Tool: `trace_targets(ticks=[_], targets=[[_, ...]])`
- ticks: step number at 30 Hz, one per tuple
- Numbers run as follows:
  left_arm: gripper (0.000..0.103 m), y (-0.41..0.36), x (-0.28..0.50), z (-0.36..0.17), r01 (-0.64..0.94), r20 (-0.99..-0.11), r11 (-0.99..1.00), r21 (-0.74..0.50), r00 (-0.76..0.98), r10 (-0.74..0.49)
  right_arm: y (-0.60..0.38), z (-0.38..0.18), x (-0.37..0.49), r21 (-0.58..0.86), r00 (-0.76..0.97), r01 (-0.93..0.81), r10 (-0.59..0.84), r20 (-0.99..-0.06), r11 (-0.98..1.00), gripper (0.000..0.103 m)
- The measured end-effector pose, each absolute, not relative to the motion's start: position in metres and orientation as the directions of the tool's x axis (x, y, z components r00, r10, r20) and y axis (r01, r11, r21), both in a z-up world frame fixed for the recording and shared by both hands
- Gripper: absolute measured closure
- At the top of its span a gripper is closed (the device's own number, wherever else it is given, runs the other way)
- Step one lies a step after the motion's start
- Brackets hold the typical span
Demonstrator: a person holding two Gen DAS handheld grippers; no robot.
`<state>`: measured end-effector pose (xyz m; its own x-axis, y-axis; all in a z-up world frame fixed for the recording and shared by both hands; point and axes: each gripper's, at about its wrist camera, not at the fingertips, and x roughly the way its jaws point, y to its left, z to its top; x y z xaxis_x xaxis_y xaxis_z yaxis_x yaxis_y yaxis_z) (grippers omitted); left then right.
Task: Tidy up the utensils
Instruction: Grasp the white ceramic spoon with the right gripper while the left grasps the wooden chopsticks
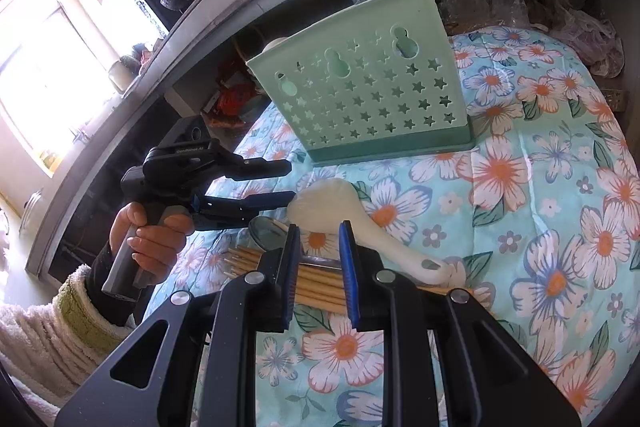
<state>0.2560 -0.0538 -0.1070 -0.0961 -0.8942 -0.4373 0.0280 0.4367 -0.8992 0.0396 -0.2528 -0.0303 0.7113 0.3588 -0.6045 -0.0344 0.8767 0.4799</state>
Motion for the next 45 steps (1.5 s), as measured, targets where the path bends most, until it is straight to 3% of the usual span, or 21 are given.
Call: trace_targets(ticks=[6,11,15,22,29,35,40,42,45], targets=[[0.065,-0.063,0.252,-0.109,0.035,-0.392,0.391,-0.92,-0.1,-0.914,-0.255,-0.028,0.042,0.467,0.715,-0.023,0.341,-0.61,0.884,0.083],[0.065,-0.072,0.251,-0.089,0.141,-0.482,0.478,-0.867,0.004,-0.876,-0.255,-0.027,0.042,0.443,0.713,-0.009,0.317,-0.626,0.896,0.083],[0.065,-0.058,0.242,-0.063,0.225,-0.526,0.536,-0.814,0.108,-0.844,-0.251,-0.021,0.046,0.384,0.708,-0.02,0.284,-0.646,0.923,0.073],[0.065,-0.013,0.211,-0.047,0.266,-0.615,0.642,-0.72,0.186,-0.766,-0.222,-0.018,0.083,0.166,0.63,-0.141,0.218,-0.746,0.976,0.059],[0.065,0.022,0.193,-0.052,0.225,-0.59,0.626,-0.747,0.209,-0.78,-0.195,-0.047,0.124,-0.075,0.511,-0.274,0.079,-0.856,0.959,0.058],[0.065,0.019,0.195,-0.058,0.226,-0.594,0.629,-0.744,0.209,-0.777,-0.178,-0.07,0.142,-0.175,0.436,-0.401,0.02,-0.9,0.899,0.048],[0.065,0.02,0.195,-0.06,0.221,-0.58,0.616,-0.756,0.209,-0.788,-0.174,-0.075,0.142,-0.209,0.441,-0.419,-0.004,-0.898,0.884,0.05],[0.065,0.019,0.196,-0.06,0.223,-0.579,0.615,-0.757,0.208,-0.788,-0.176,-0.07,0.138,-0.249,0.476,-0.384,-0.04,-0.879,0.889,0.061],[0.065,0.018,0.195,-0.06,0.227,-0.579,0.614,-0.756,0.204,-0.789,-0.182,-0.059,0.129,-0.283,0.53,-0.321,-0.076,-0.845,0.904,0.068]])
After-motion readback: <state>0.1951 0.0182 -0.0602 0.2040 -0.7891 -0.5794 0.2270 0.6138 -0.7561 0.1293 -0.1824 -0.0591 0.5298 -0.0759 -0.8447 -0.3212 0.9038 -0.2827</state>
